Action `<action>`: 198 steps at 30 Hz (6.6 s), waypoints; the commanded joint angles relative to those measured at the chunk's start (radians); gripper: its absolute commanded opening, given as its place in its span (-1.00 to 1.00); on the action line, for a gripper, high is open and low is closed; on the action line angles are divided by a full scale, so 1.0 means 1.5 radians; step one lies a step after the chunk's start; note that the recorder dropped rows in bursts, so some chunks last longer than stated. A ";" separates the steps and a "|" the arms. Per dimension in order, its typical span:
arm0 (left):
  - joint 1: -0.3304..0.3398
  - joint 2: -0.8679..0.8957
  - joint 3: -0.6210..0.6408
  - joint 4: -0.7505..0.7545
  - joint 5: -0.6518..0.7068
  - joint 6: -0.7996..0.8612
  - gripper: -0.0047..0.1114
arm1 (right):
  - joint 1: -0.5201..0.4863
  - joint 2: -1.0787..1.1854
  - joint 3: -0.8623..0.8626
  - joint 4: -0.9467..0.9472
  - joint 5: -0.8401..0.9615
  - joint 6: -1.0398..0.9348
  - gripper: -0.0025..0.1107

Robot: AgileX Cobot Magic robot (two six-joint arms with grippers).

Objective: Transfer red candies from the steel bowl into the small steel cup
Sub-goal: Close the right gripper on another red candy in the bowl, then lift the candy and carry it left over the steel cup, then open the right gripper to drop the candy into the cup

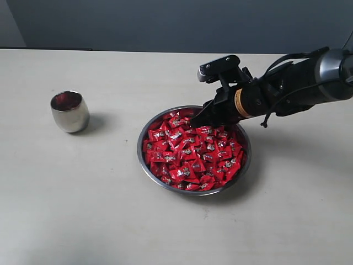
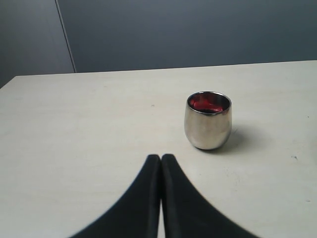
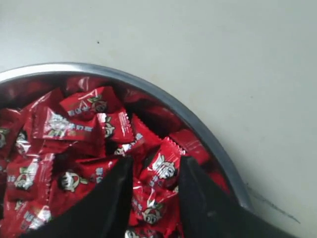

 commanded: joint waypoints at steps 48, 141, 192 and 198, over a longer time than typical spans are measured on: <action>0.000 -0.003 0.003 -0.002 -0.001 -0.002 -0.91 | -0.002 0.078 -0.004 0.008 -0.090 0.063 -0.41; 0.000 -0.003 0.003 -0.002 -0.001 -0.002 -0.91 | 0.147 0.257 -0.602 -0.002 -0.174 0.208 -0.97; 0.000 -0.003 0.003 -0.002 -0.001 -0.002 -0.91 | 0.211 0.366 -0.687 -0.002 -0.178 0.255 -0.17; 0.000 -0.003 0.003 -0.002 -0.001 -0.002 -0.91 | 0.211 0.366 -0.687 -0.002 -0.178 0.255 -0.38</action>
